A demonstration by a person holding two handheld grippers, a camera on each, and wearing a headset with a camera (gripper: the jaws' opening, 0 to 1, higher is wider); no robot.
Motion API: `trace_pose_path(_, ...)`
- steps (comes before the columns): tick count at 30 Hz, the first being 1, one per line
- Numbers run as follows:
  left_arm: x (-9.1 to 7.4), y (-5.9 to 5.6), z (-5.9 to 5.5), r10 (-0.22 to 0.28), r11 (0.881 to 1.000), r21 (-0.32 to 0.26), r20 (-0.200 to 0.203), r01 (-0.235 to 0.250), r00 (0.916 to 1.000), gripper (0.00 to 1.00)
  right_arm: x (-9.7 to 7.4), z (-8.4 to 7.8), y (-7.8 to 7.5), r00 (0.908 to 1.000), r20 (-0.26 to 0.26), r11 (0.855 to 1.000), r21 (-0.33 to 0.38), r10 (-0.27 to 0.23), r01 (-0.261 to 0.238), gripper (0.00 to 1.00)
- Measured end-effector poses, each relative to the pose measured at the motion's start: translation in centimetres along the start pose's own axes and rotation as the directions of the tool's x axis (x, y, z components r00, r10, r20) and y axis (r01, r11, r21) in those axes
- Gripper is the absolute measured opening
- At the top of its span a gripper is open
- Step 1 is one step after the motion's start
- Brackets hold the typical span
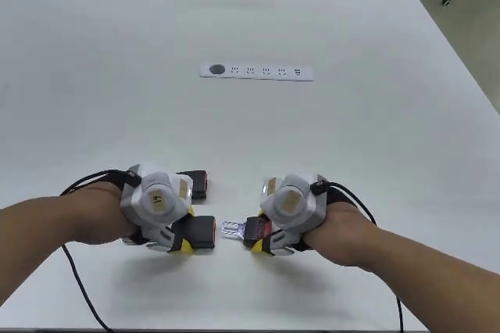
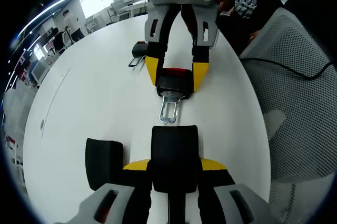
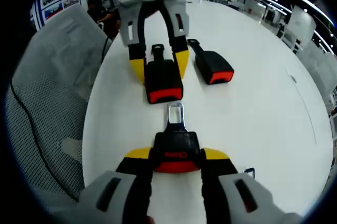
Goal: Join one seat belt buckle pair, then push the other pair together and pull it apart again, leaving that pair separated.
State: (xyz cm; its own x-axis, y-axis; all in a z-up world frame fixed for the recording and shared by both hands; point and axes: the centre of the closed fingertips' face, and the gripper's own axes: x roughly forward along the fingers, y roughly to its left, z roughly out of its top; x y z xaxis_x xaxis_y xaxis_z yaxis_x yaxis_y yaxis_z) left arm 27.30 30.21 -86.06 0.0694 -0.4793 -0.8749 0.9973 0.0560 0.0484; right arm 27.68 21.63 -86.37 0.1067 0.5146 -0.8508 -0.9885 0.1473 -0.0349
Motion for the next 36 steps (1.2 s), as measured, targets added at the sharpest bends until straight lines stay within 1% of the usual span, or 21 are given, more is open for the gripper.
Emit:
trace_pose_path(4, 0.0, 0.0, -0.1, -0.001, 1.000, -0.003, 0.002, 0.001, 1.0000, 0.34, 0.4, 0.6, 0.4, 0.9996, -0.024, 0.999, -0.033, 0.015, -0.016, 0.36)
trace_pose_path(7, 0.0, 0.0, -0.1, 0.000, 1.000, -0.006, 0.004, 0.000, 1.0000, 0.34, 0.4, 0.7, 0.4, 0.9989, -0.045, 0.998, -0.067, 0.014, -0.016, 0.36)
trace_pose_path(8, 0.0, 0.0, -0.1, 0.000, 1.000, -0.008, 0.004, 0.000, 1.0000, 0.34, 0.4, 0.7, 0.4, 0.9988, -0.048, 0.996, -0.085, 0.012, -0.016, 0.36)
trace_pose_path(10, 0.0, 0.0, 0.0, -0.001, 1.000, -0.009, 0.004, 0.001, 1.0000, 0.34, 0.4, 0.7, 0.4, 0.9988, -0.048, 0.995, -0.097, 0.005, -0.009, 0.36)
trace_pose_path(12, 0.0, -0.1, 0.0, -0.002, 1.000, -0.010, 0.005, 0.002, 1.0000, 0.34, 0.4, 0.9, 0.4, 0.9993, -0.036, 0.992, -0.126, -0.002, -0.003, 0.36)
trace_pose_path(14, 0.0, -0.1, 0.0, -0.002, 1.000, -0.008, 0.010, 0.002, 0.9999, 0.34, 0.4, 0.9, 0.5, 0.9993, -0.037, 0.992, -0.124, 0.000, -0.004, 0.36)
trace_pose_path(16, 0.0, -0.1, 0.0, -0.002, 1.000, -0.014, 0.018, 0.002, 0.9998, 0.34, 0.5, 1.1, 0.5, 0.9997, -0.026, 0.993, -0.120, 0.002, -0.005, 0.36)
trace_pose_path(19, 0.0, -0.1, 0.0, -0.004, 1.000, -0.016, 0.020, 0.004, 0.9998, 0.34, 0.8, 1.5, 0.7, 0.9999, -0.005, 0.995, -0.098, 0.010, -0.011, 0.36)
trace_pose_path(22, 0.0, -0.1, 0.0, -0.005, 1.000, -0.016, 0.022, 0.005, 0.9997, 0.34, 1.1, 1.8, 0.7, 0.9997, 0.015, 0.994, -0.109, 0.017, -0.015, 0.36)
trace_pose_path(24, 0.0, -0.1, 0.0, -0.008, 1.000, -0.014, 0.021, 0.009, 0.9997, 0.34, 1.1, 1.8, 0.6, 0.9996, 0.021, 0.995, -0.103, 0.021, -0.019, 0.35)
trace_pose_path(26, 0.0, -0.1, 0.0, -0.011, 1.000, -0.010, 0.019, 0.012, 0.9998, 0.34, 1.0, 1.8, 0.6, 0.9987, 0.040, 0.994, -0.110, 0.032, -0.027, 0.35)
trace_pose_path(27, 0.0, -0.1, 0.0, -0.013, 1.000, -0.008, 0.017, 0.013, 0.9998, 0.34, 1.0, 1.9, 0.5, 0.9981, 0.050, 0.995, -0.093, 0.036, -0.032, 0.35)
trace_pose_path(31, 0.1, -0.1, 0.0, -0.020, 1.000, -0.008, 0.007, 0.020, 0.9998, 0.34, 1.2, 2.1, 0.5, 0.9972, 0.056, 0.995, -0.086, 0.050, -0.045, 0.34)
trace_pose_path(36, 0.1, 0.0, 0.0, -0.022, 0.999, -0.024, 0.017, 0.022, 0.9996, 0.34, 1.4, 2.6, 0.6, 0.9979, 0.045, 0.995, -0.085, 0.047, -0.043, 0.34)
